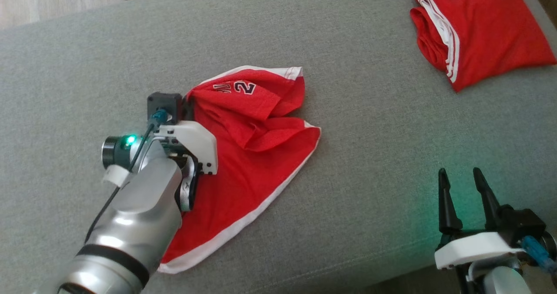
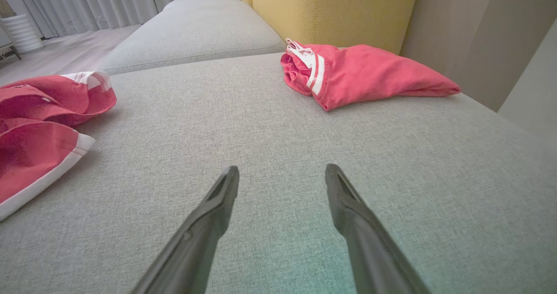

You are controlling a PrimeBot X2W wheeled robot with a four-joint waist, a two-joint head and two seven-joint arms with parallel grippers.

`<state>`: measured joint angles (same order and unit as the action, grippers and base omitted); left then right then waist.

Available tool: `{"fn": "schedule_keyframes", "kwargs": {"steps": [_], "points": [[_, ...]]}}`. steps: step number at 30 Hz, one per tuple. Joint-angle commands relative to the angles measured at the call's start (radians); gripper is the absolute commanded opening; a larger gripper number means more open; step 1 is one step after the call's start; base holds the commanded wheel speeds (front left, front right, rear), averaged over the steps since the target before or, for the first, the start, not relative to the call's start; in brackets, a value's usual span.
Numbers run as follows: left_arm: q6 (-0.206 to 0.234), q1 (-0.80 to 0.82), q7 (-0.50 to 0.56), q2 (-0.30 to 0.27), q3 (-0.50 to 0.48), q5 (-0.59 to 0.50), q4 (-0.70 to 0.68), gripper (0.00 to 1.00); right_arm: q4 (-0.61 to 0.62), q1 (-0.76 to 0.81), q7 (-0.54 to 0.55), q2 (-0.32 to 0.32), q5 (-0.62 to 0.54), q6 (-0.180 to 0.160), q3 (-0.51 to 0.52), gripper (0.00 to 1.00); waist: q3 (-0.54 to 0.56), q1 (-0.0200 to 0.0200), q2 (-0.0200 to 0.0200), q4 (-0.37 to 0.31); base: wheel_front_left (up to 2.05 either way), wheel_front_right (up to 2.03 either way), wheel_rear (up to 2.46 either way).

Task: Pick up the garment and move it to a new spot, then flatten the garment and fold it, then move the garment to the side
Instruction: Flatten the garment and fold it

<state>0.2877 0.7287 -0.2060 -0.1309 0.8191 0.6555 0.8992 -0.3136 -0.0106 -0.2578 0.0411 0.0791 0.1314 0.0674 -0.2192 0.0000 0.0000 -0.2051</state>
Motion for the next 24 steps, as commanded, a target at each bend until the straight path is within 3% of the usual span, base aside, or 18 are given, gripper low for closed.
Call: {"fn": "schedule_keyframes", "kwargs": {"steps": [1, 4, 5, 6, 8, 17, 19, 24], "points": [[0.01, 0.069, -0.028, -0.009, -0.05, 0.004, 0.002, 0.0, 0.022, -0.028, -0.004, 0.009, -0.006, -0.001, -0.029, 1.0, 0.001, 0.0, 0.0, -0.003, 0.0, 0.0, 0.0], [0.011, 0.08, -0.047, 0.002, -0.062, -0.005, 0.034, 0.0, 0.02, -0.029, -0.004, 0.009, -0.007, -0.001, -0.031, 1.0, 0.003, 0.0, 0.0, -0.006, 0.0, 0.0, 0.0], [0.007, 0.082, -0.05, 0.005, -0.064, -0.01, 0.04, 0.09, 0.018, -0.029, -0.004, 0.009, -0.008, -0.001, -0.033, 1.0, 0.005, 0.0, 0.0, -0.007, 0.0, 0.0, 0.0], [0.001, 0.08, -0.052, 0.01, -0.065, -0.014, 0.047, 0.35, 0.017, -0.028, -0.004, 0.009, -0.009, -0.001, -0.034, 1.0, 0.006, 0.0, 0.0, -0.008, 0.0, 0.0, 0.0], [-0.011, 0.075, -0.055, 0.018, -0.077, -0.015, 0.049, 1.0, 0.014, -0.026, -0.004, 0.009, -0.01, -0.001, -0.035, 1.0, 0.009, 0.0, 0.0, -0.008, 0.0, 0.0, 0.0], [0.02, -0.044, -0.055, 0.003, -0.247, -0.121, -0.222, 1.0, 0.033, -0.008, -0.004, 0.009, -0.021, -0.001, -0.002, 1.0, 0.05, 0.0, 0.0, 0.031, 0.0, 0.0, 0.0], [0.023, -0.147, -0.056, 0.005, -0.316, -0.181, -0.36, 1.0, 0.049, 0.004, -0.004, 0.009, -0.033, -0.001, 0.016, 1.0, 0.078, 0.0, 0.0, 0.06, 0.0, 0.0, 0.0], [-0.006, -0.331, -0.056, 0.021, -0.377, -0.276, -0.547, 1.0, 0.075, 0.02, -0.004, 0.009, -0.06, -0.001, 0.045, 1.0, 0.127, 0.0, 0.0, 0.12, 0.0, 0.0, 0.0]]}}
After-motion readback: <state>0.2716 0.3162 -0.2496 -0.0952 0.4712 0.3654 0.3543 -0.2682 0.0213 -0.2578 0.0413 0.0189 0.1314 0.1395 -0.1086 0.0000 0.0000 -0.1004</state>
